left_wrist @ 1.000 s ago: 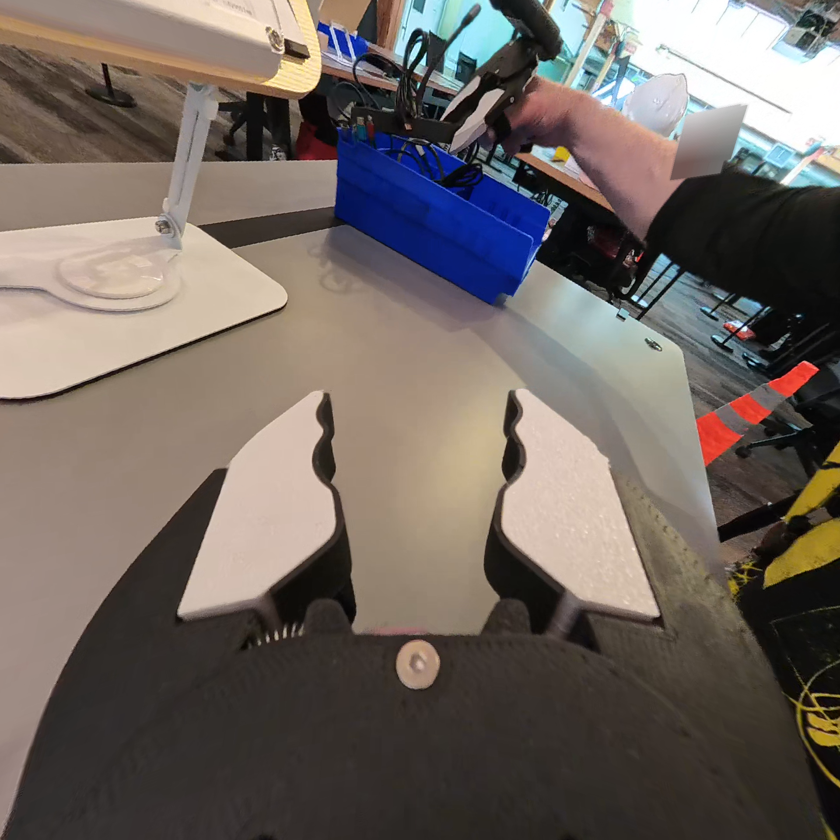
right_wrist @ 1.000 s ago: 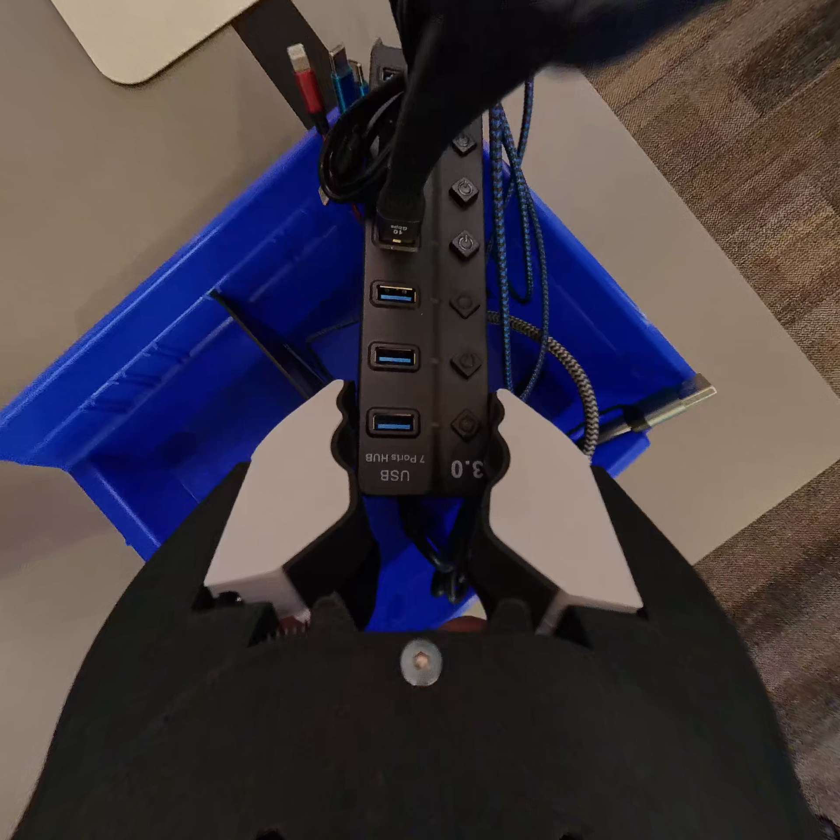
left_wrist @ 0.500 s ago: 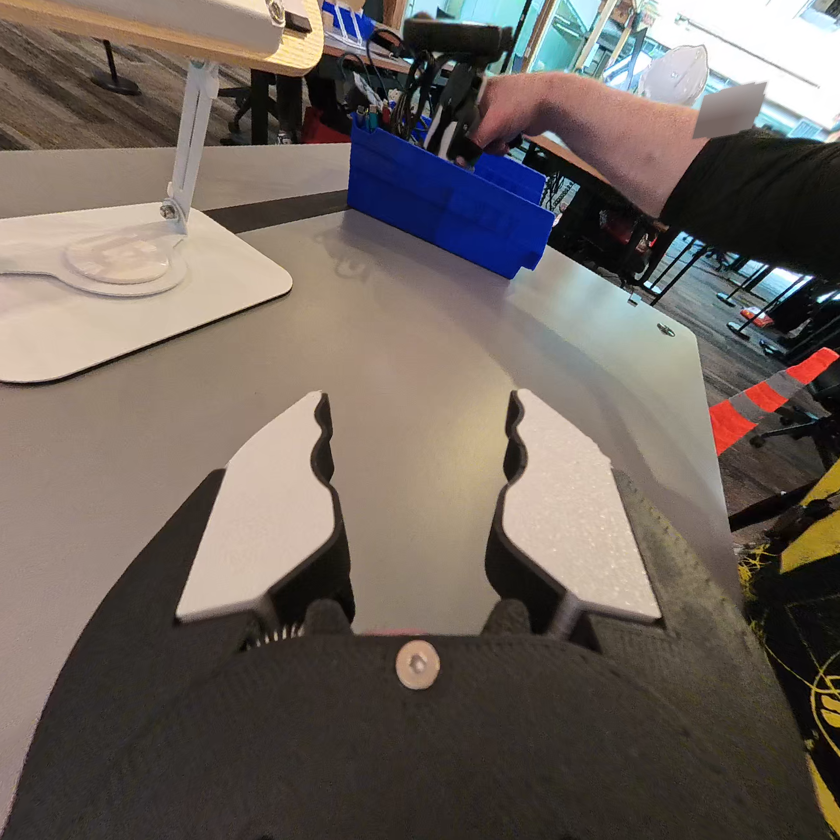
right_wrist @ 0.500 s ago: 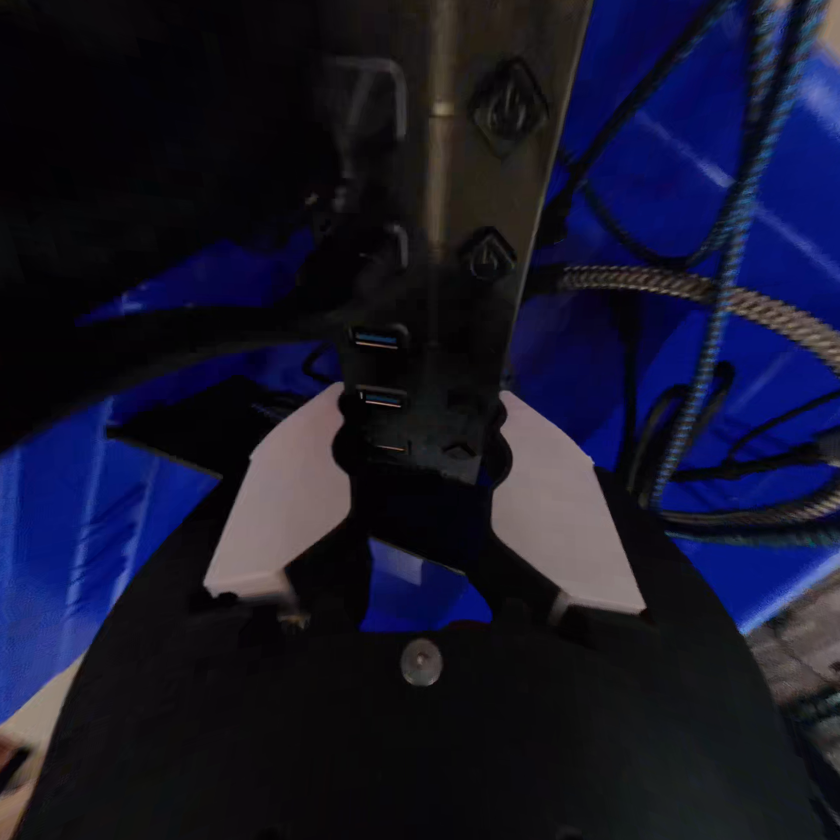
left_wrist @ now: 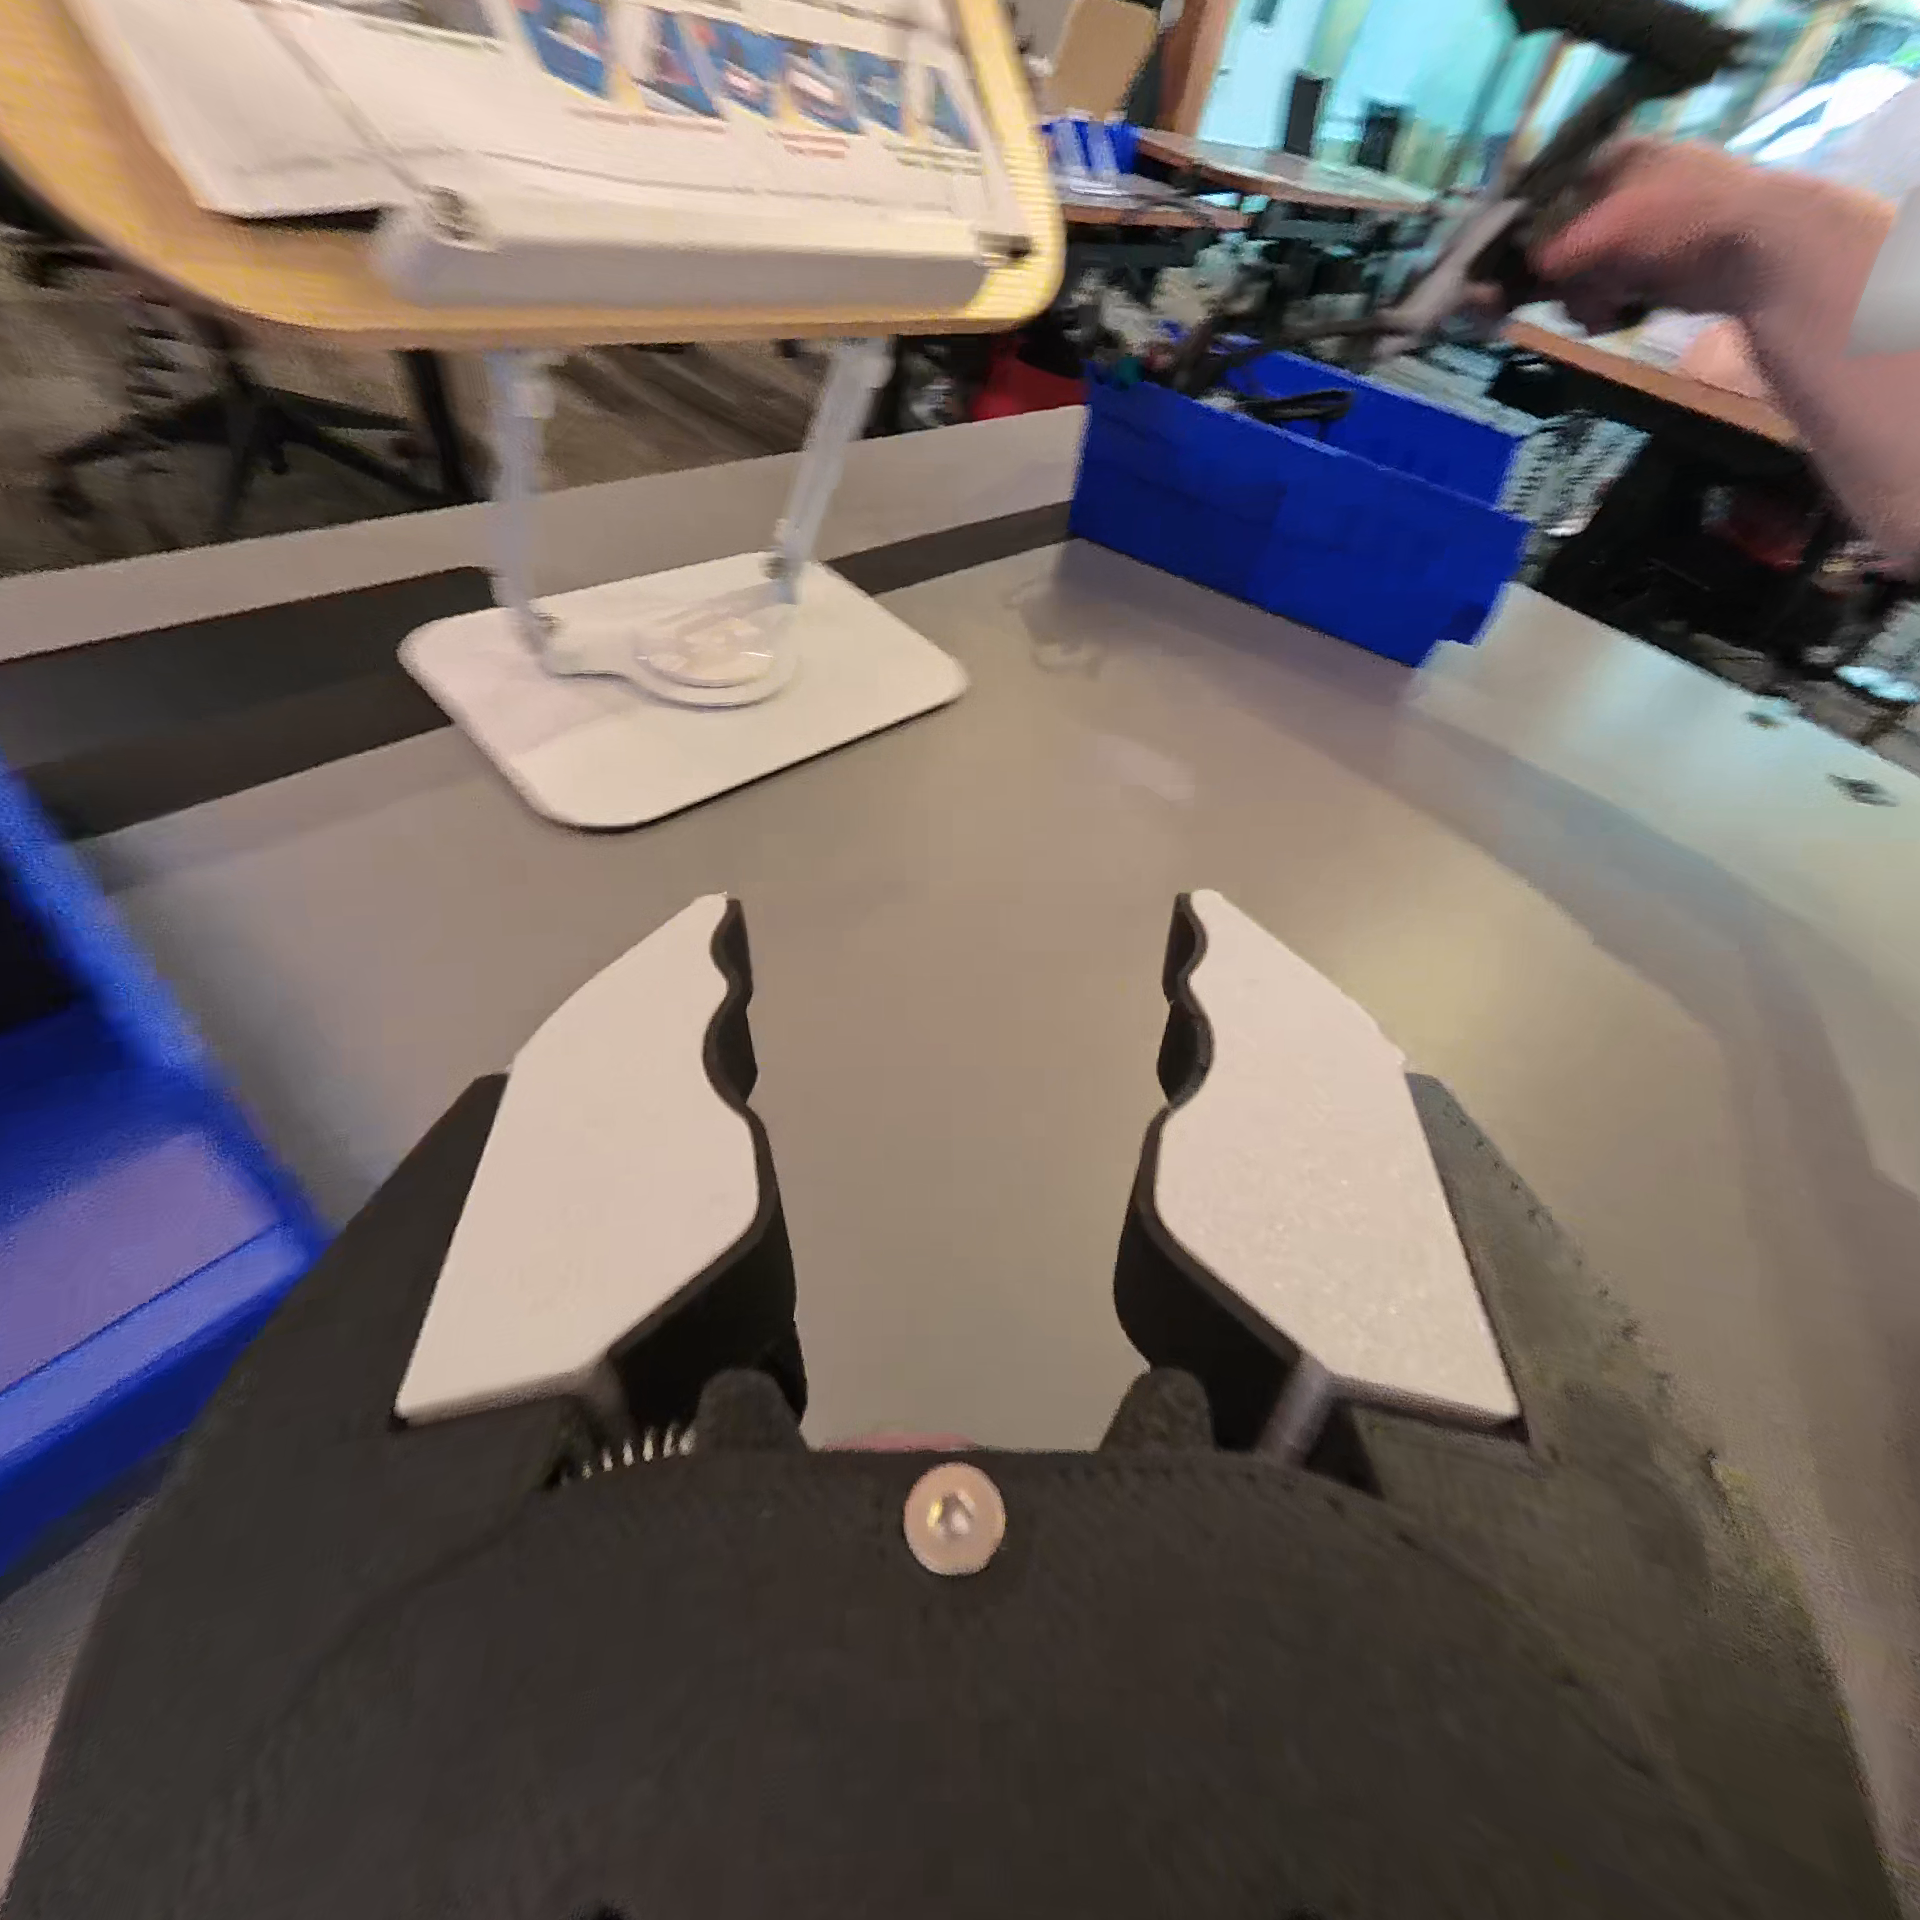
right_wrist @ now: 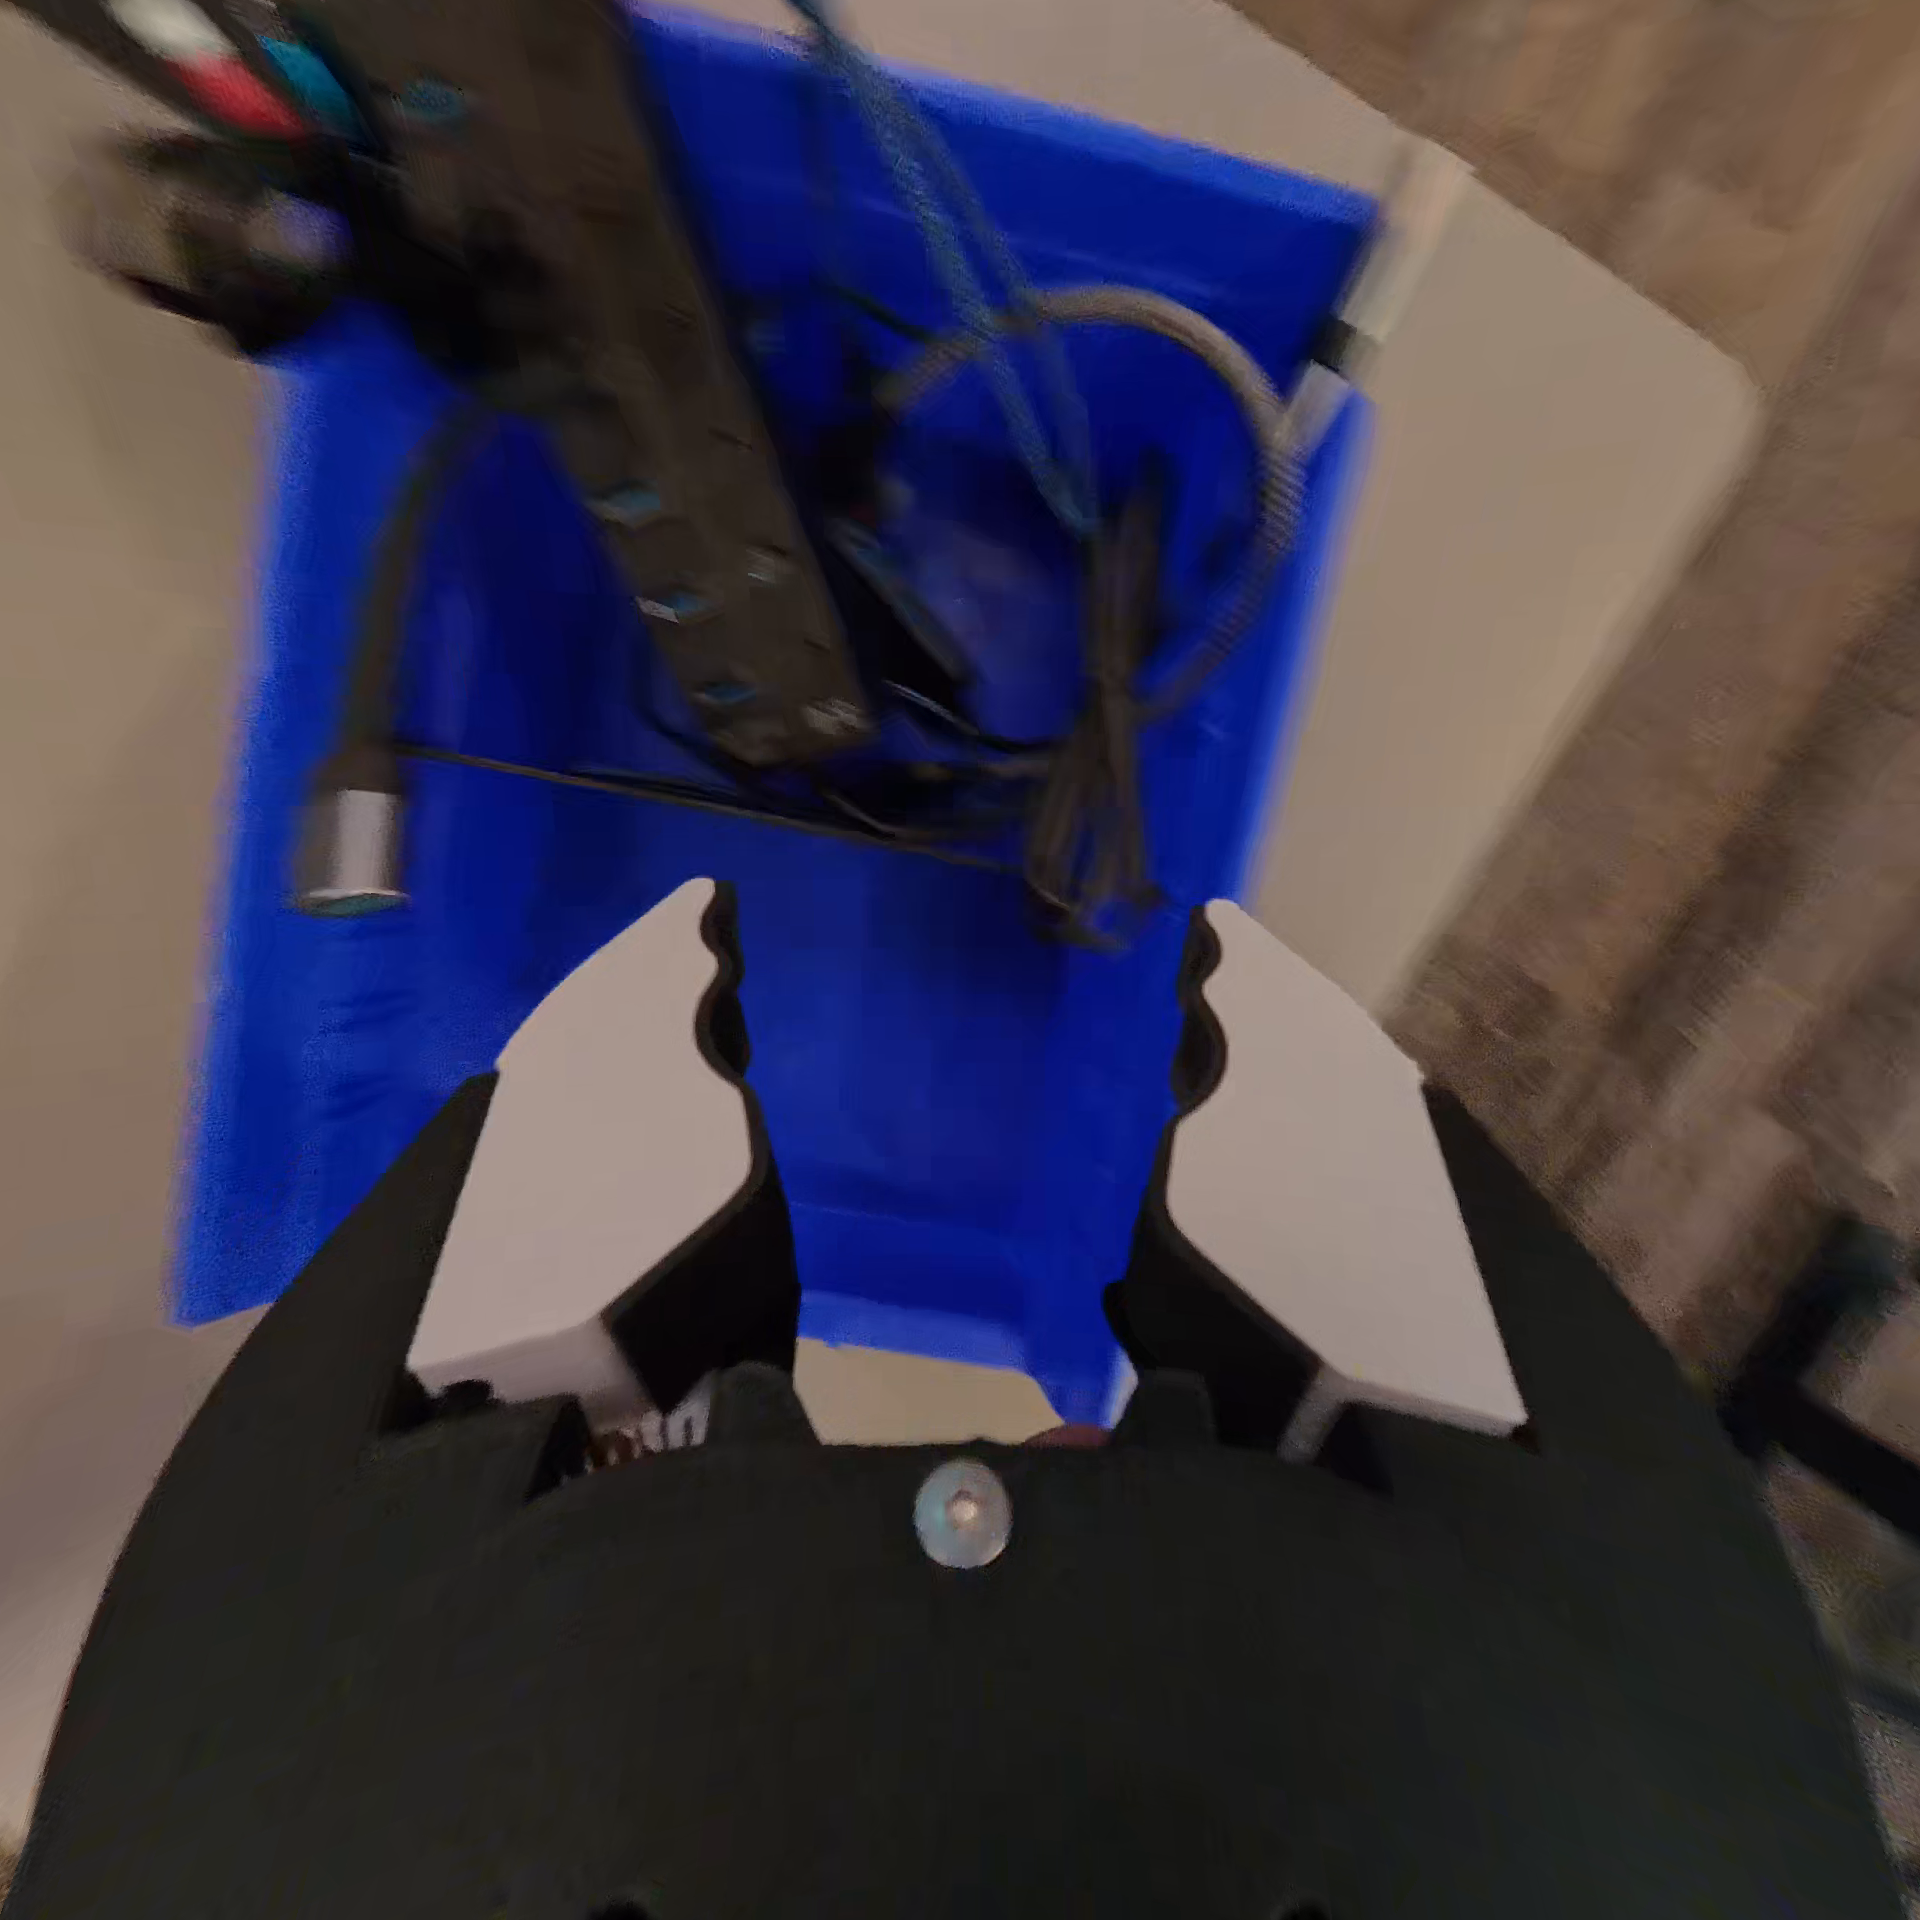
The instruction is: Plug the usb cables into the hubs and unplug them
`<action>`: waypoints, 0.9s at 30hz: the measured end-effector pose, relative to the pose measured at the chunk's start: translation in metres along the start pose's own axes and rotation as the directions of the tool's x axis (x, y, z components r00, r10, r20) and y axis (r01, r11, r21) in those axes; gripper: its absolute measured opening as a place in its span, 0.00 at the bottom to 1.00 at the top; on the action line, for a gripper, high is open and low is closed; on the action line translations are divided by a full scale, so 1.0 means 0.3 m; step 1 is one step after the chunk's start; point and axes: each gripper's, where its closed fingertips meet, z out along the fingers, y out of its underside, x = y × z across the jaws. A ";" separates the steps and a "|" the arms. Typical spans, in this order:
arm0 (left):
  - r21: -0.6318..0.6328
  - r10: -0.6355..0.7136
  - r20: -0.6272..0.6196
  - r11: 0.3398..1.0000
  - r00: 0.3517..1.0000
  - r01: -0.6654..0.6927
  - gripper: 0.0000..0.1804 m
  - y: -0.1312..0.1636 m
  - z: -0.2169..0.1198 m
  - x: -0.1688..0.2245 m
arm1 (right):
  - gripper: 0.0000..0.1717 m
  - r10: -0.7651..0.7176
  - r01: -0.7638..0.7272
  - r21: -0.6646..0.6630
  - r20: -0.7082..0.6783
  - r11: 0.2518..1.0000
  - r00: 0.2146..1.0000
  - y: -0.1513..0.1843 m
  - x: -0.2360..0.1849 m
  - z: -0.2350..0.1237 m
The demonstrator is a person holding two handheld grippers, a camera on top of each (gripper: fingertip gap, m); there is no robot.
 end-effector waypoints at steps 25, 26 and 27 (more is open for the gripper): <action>-0.195 -0.180 0.647 0.901 0.741 0.389 0.30 0.246 -0.430 -0.965 | 0.01 0.253 -0.256 0.021 0.076 0.967 0.964 0.414 0.012 0.175; -0.203 -0.181 0.642 0.897 0.745 0.392 0.28 0.260 -0.416 -0.972 | 0.02 0.257 -0.260 0.023 0.073 0.965 0.964 0.417 0.001 0.173; -0.193 -0.201 0.627 0.896 0.753 0.400 0.28 0.263 -0.404 -0.975 | 0.01 0.261 -0.264 0.025 0.072 0.964 0.963 0.419 -0.013 0.171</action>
